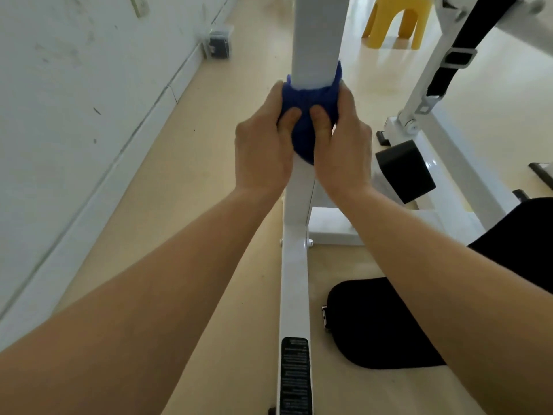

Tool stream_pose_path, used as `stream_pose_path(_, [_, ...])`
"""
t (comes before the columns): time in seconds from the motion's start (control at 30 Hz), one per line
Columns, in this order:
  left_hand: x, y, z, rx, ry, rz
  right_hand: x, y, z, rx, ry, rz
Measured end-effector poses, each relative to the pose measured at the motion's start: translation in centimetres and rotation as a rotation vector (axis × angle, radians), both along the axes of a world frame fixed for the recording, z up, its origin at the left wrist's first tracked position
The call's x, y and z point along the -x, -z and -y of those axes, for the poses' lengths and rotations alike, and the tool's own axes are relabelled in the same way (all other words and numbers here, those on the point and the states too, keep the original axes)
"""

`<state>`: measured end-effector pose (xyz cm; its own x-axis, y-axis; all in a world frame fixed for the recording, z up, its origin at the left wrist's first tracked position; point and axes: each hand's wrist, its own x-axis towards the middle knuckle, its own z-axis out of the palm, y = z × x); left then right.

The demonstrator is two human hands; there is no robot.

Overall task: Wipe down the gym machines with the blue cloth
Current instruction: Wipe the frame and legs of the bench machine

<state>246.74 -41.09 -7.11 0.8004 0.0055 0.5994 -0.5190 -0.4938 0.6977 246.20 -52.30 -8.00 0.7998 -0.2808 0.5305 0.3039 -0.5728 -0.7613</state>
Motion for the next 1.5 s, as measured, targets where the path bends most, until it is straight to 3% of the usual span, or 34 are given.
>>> stream_pose_path(0.23, [0.0, 6.8, -0.9, -0.099, 0.012, -0.160, 0.4, 7.6, -0.1, 0.025, 0.016, -0.139])
stream_pose_path(0.4, [0.3, 8.5, -0.4, -0.074, -0.016, -0.227, 1.0, 8.8, -0.9, 0.013, 0.089, -0.147])
stream_pose_path(0.53, [0.7, 10.3, -0.7, -0.188, -0.038, -0.305, 2.5, 10.7, -1.3, 0.098, 0.194, -0.250])
stream_pose_path(0.63, [0.3, 11.5, -1.0, -0.216, -0.027, -0.325, 2.8, 12.3, -1.1, 0.040, 0.159, -0.360])
stream_pose_path(0.8, [0.0, 12.7, -1.0, -0.195, -0.025, -0.336, 2.2, 13.0, -0.8, 0.002, 0.135, -0.344])
stream_pose_path(1.2, [0.5, 16.7, -1.2, -0.254, -0.004, -0.645, 2.4, 16.3, -0.4, 0.050, 0.100, -0.682])
stream_pose_path(1.27, [0.5, 15.8, -1.2, -0.249, -0.011, -0.597, 2.4, 15.1, -0.1, 0.076, 0.083, -0.634])
stream_pose_path(1.4, [0.4, 12.1, -0.7, -0.127, -0.070, -0.325, 2.1, 11.0, -0.1, 0.016, 0.120, -0.319])
stream_pose_path(1.5, [0.4, 11.9, -0.5, -0.134, -0.072, -0.318, 2.1, 11.3, -0.5, 0.044, 0.138, -0.304])
